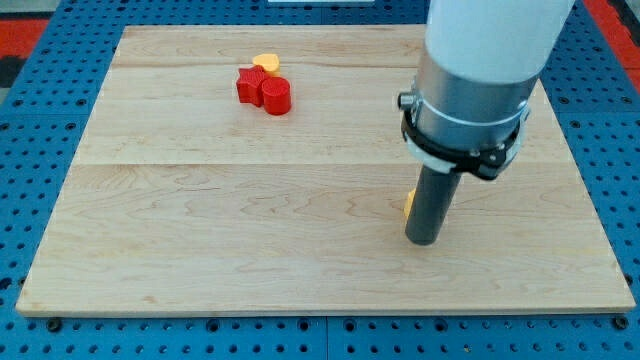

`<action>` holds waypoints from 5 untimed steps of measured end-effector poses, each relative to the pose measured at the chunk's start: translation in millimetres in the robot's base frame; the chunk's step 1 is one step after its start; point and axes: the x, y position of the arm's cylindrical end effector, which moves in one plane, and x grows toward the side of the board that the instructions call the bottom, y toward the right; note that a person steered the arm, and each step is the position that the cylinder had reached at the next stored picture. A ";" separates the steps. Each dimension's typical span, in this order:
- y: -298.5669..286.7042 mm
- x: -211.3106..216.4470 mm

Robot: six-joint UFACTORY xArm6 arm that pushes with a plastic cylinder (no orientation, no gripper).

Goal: Push yellow hexagon below to the red star

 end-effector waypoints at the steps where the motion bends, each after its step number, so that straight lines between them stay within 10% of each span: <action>1: 0.1 -29.8; 2: 76.2 -7.9; 5: -49.4 -124.9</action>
